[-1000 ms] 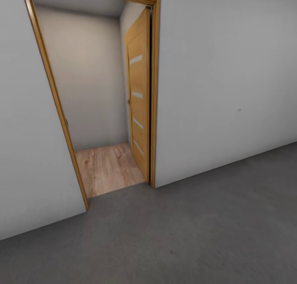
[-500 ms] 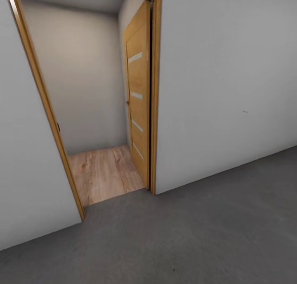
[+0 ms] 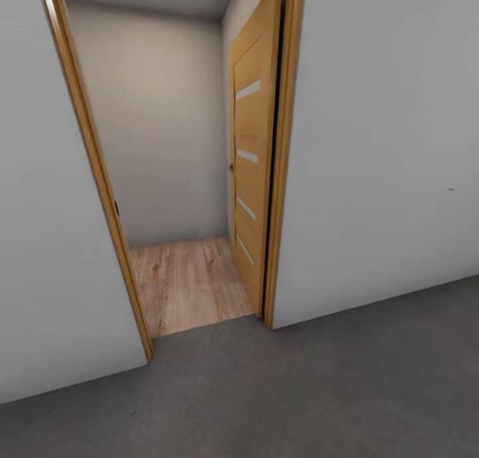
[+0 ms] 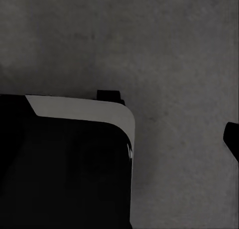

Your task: Move the two storage containers from the living room to the garage. In the garage, place one container on the floor and stack the other container on top of it (either order is fine).

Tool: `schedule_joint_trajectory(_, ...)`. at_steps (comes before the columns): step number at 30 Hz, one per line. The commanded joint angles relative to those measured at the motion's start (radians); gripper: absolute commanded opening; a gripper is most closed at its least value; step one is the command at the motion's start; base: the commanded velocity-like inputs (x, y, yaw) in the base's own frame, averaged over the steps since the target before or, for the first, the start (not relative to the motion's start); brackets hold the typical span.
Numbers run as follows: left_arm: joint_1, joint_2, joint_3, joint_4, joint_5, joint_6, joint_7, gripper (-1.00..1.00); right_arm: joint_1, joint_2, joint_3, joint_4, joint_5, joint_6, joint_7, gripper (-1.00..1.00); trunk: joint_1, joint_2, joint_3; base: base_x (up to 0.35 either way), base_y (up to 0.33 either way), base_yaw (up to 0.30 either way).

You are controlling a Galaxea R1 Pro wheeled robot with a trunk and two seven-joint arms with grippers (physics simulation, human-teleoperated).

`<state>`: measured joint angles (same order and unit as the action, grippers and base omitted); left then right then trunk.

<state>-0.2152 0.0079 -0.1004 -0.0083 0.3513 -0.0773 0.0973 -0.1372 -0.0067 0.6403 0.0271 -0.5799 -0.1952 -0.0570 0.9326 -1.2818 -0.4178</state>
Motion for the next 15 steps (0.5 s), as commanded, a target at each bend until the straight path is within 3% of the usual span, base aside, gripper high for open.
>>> schedule_joint_trajectory(1, -0.001, 0.000, -0.009, 0.001, 0.008, -0.002, 0.002, 1.00, -0.001, 0.001, 0.008, 0.002, -0.006, -0.004, -0.001, 1.00, 0.001, -0.001, -0.001, 0.323, 0.000, 0.282)
schedule_joint_trajectory(9, -0.001, 0.000, -0.009, 0.001, 0.008, -0.002, 0.002, 1.00, -0.001, 0.001, 0.007, 0.002, -0.006, -0.004, -0.001, 1.00, 0.001, -0.001, -0.001, 0.319, -0.039, 0.280)
schedule_joint_trajectory(15, -0.001, 0.000, -0.009, 0.001, 0.008, -0.002, 0.002, 1.00, -0.001, -0.001, 0.015, 0.002, 0.000, -0.002, -0.001, 1.00, 0.001, -0.001, -0.001, 0.297, -0.136, 0.076)
